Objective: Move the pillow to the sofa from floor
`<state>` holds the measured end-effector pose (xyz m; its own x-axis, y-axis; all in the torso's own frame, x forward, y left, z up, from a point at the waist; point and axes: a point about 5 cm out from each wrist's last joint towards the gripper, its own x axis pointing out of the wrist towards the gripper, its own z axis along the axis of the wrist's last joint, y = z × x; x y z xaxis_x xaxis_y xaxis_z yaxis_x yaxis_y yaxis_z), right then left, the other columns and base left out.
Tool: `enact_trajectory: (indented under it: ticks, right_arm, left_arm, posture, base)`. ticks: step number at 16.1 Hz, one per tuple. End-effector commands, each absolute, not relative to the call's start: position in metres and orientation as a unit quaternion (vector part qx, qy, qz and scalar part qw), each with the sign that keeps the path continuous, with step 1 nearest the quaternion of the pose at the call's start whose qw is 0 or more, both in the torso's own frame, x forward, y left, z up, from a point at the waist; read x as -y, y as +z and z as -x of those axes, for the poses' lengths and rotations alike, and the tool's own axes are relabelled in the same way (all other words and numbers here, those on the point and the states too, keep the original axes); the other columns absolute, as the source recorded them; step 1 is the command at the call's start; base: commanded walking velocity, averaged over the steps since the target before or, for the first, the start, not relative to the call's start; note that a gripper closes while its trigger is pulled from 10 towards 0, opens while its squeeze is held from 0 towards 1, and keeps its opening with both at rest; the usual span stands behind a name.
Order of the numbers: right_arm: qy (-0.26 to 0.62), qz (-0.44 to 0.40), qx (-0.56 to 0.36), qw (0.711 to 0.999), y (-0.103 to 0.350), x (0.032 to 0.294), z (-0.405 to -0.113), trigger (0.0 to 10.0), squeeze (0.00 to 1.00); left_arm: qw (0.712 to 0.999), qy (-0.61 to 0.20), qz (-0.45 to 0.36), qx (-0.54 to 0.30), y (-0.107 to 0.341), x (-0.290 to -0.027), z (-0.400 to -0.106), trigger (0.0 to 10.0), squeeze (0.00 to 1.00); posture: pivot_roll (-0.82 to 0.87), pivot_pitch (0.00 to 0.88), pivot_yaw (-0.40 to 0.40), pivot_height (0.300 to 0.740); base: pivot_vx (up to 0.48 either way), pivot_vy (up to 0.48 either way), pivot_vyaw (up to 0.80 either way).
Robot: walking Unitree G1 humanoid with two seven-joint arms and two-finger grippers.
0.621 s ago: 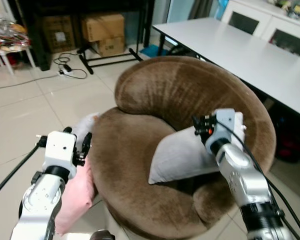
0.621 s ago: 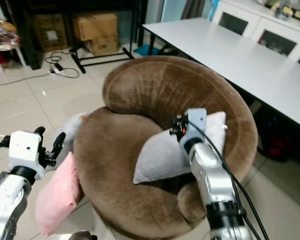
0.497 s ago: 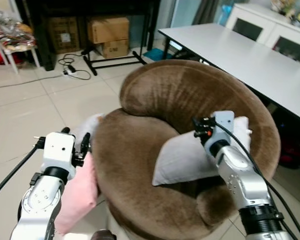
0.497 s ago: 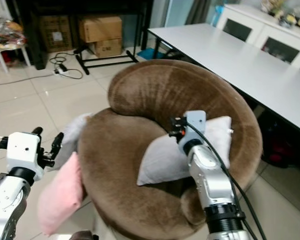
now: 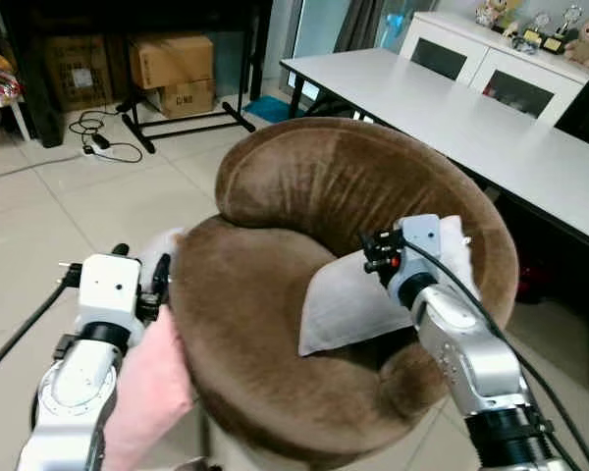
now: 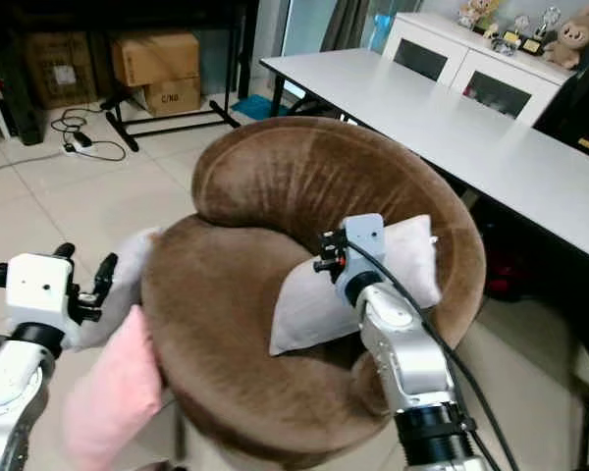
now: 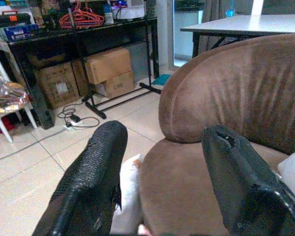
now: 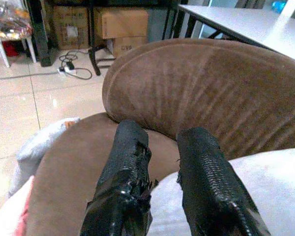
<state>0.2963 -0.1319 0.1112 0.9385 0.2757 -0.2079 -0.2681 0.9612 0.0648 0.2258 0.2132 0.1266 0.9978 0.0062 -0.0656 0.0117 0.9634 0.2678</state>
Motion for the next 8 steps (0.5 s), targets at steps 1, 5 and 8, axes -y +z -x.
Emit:
enact_trajectory:
  ticks: [1,5,8]
  right_arm:
    - [0.126,-0.016,-0.112,0.986,0.1126,0.1372,-0.2944,10.0,0.00]
    - [0.124,0.000,-0.125,0.984,0.1085,0.1380,-0.2917,10.0,0.00]
    - [0.130,0.004,-0.129,0.983,0.1093,0.1358,-0.2907,10.0,0.00]
  left_arm:
    - [0.990,0.003,-0.136,-0.041,0.1235,-0.2129,-0.2255,10.0,0.00]
    - [0.989,0.015,-0.143,-0.047,0.1211,-0.2182,-0.2221,10.0,0.00]
    - [0.988,0.017,-0.143,-0.047,0.1210,-0.2184,-0.2219,10.0,0.00]
  posture:
    - [0.06,0.000,-0.139,0.740]
    - [0.06,0.000,-0.144,0.740]
    - [0.06,0.000,-0.144,0.740]
  base:
    - [0.000,0.394,0.00]
    - [0.000,0.398,0.00]
    - [0.000,0.394,0.00]
